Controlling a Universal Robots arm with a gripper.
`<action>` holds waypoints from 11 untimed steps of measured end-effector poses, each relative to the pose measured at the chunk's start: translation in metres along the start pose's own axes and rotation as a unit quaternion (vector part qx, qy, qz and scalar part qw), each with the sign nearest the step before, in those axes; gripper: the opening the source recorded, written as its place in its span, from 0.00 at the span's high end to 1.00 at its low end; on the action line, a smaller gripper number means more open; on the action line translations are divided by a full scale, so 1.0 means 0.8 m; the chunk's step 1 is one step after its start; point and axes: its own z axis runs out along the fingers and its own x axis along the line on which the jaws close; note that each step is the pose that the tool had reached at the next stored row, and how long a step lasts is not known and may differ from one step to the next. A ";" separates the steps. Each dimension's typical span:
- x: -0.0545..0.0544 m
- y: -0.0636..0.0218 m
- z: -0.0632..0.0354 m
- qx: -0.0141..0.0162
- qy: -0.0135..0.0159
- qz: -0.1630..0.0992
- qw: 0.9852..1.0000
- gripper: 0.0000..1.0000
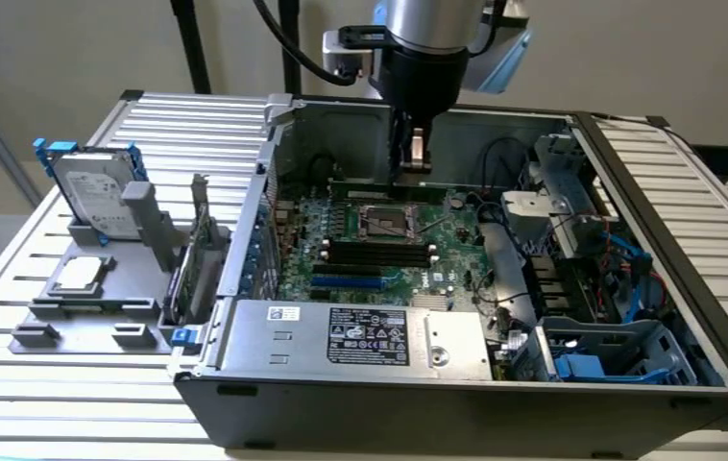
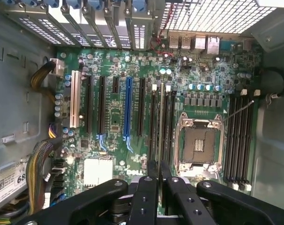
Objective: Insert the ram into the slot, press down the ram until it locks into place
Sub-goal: 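Insert the ram into the slot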
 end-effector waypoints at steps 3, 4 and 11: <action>0.000 0.000 0.007 0.000 0.000 0.000 1.000 0.87; 0.000 0.000 0.009 0.000 0.000 0.000 1.000 0.87; 0.000 -0.001 0.025 0.000 0.000 0.000 1.000 0.87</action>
